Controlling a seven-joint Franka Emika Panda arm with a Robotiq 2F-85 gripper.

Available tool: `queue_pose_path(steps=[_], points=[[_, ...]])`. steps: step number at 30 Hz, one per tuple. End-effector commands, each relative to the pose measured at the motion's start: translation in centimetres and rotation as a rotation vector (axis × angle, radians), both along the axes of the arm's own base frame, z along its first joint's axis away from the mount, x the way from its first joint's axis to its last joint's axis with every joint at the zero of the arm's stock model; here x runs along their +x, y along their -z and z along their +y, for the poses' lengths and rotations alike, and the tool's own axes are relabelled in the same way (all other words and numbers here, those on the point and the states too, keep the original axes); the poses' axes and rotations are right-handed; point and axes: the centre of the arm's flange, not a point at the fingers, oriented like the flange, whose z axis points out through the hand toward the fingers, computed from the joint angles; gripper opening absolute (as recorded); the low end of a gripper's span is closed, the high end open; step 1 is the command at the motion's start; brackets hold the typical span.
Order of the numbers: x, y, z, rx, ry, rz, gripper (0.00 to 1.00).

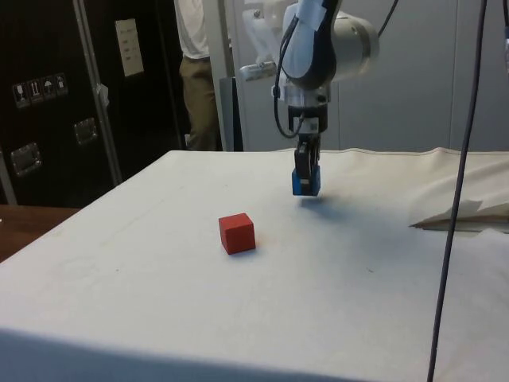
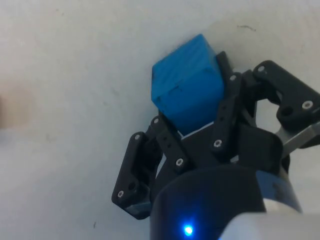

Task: Stack the two cubes.

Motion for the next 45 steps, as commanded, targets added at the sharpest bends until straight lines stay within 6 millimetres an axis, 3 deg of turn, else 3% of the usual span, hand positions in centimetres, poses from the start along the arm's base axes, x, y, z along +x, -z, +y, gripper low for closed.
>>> queue_pose_path(steps=[1,28,45], points=[[0.1,-0.4,-0.2,0.000,-0.003,0.012,0.00],[3.4,-7.0,0.4,0.061,-0.083,0.044,0.00],[4.7,-7.4,3.4,0.060,-0.081,0.051,0.00]])
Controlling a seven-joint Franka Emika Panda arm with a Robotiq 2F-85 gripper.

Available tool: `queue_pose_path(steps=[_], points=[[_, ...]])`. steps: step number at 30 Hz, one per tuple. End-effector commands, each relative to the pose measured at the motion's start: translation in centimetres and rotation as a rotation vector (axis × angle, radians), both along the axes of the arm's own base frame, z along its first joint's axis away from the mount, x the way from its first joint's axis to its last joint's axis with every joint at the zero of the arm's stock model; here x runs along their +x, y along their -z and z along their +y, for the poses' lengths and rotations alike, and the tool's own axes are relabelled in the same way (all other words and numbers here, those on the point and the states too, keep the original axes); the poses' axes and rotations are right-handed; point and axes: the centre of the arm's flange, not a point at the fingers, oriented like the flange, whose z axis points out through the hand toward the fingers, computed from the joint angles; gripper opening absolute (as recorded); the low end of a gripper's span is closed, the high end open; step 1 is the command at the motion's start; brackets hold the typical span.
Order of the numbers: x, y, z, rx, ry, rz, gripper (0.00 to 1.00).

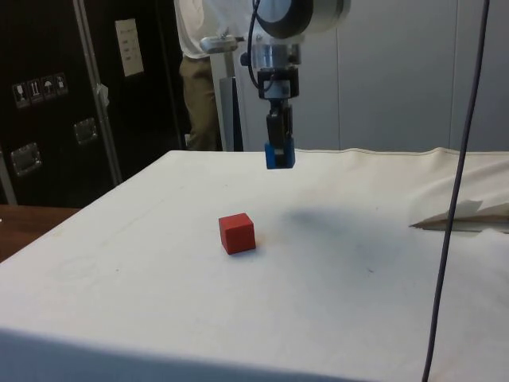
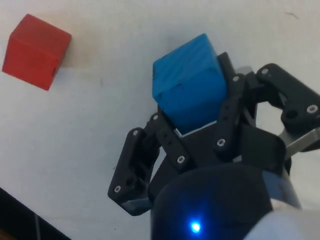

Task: Stack the two cubes.

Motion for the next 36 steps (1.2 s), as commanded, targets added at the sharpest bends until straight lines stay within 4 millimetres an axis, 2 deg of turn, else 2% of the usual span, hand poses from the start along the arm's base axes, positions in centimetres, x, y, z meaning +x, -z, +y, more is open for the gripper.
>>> queue_pose_path(steps=[1,3,10,13,30,31,36], points=[[0.3,-0.1,0.3,-0.013,0.005,0.005,0.00],[0.1,0.0,0.2,-0.002,0.001,0.000,0.00],[1.3,-0.9,2.5,-0.014,0.009,-0.010,0.00],[1.4,-1.0,2.9,-0.002,0.008,-0.019,0.00],[3.0,-2.1,8.5,-0.013,-0.004,-0.033,0.00],[2.9,-2.2,8.2,0.000,-0.005,-0.041,0.00],[3.5,-2.6,10.2,-0.006,-0.019,-0.043,0.00]])
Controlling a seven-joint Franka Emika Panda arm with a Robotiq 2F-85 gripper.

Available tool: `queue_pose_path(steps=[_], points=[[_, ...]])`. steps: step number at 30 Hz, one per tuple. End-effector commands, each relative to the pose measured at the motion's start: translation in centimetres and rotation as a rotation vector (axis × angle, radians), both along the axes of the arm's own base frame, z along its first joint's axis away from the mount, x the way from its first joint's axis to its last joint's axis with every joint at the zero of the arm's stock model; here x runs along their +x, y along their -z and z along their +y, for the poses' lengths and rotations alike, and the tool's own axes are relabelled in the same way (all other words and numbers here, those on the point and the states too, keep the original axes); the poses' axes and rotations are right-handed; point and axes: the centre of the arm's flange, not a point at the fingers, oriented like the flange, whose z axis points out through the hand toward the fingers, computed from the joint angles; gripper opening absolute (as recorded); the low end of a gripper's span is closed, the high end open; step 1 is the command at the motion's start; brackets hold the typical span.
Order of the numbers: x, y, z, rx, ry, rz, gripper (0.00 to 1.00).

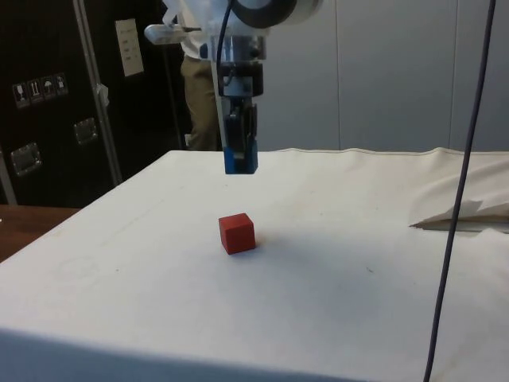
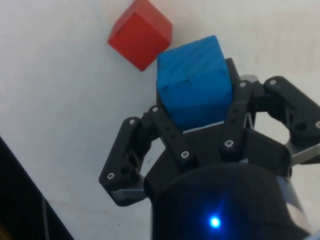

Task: Stack the two cubes.

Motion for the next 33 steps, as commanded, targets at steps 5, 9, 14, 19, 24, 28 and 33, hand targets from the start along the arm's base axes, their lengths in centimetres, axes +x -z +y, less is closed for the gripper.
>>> queue_pose_path(steps=[5,9,14,19,24,28,33], points=[[0.3,-0.3,1.3,-0.008,-0.020,0.005,0.00],[0.3,-0.6,1.9,-0.005,-0.038,0.008,0.00],[0.3,-0.8,2.9,-0.010,-0.056,0.020,0.00],[0.5,-0.9,4.1,-0.021,-0.060,0.038,0.00],[0.8,-0.9,5.3,-0.036,-0.062,0.045,0.00],[1.1,-0.9,6.1,-0.053,-0.065,0.045,0.00],[1.3,-0.7,7.3,-0.062,-0.068,0.041,0.00]])
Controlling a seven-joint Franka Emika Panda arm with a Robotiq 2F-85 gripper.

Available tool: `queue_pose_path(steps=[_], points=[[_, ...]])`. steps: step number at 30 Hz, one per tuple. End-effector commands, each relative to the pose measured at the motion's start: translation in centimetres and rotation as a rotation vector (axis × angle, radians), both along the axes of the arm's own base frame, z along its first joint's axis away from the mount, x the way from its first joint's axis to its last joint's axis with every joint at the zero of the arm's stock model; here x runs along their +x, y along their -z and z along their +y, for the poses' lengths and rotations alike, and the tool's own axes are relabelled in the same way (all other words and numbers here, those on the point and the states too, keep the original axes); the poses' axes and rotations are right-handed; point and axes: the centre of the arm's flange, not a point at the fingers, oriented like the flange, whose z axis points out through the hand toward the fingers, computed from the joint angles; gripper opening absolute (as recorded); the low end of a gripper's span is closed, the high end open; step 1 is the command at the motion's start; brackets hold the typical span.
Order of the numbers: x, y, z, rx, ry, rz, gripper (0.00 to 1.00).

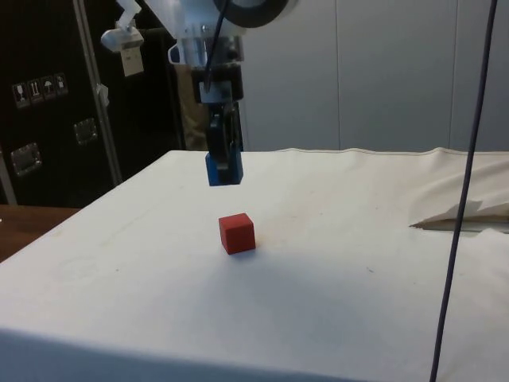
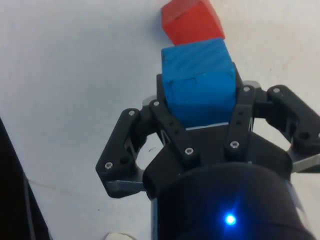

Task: Stack the two cubes.

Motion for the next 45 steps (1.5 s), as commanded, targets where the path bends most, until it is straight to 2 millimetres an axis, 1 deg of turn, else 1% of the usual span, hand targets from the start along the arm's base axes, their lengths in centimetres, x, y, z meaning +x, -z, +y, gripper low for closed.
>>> queue_pose_path(steps=[1,10,23,29,36,45], points=[[0.1,0.2,0.3,-0.010,0.001,0.004,0.00],[0.0,1.3,0.9,-0.002,-0.005,0.008,0.00],[0.1,1.7,1.1,0.001,-0.014,0.011,0.00],[0.3,2.8,1.2,0.003,-0.015,-0.022,0.00],[0.1,3.8,1.3,0.007,-0.018,-0.043,0.00],[-0.2,4.5,1.4,0.008,-0.019,-0.036,0.00]])
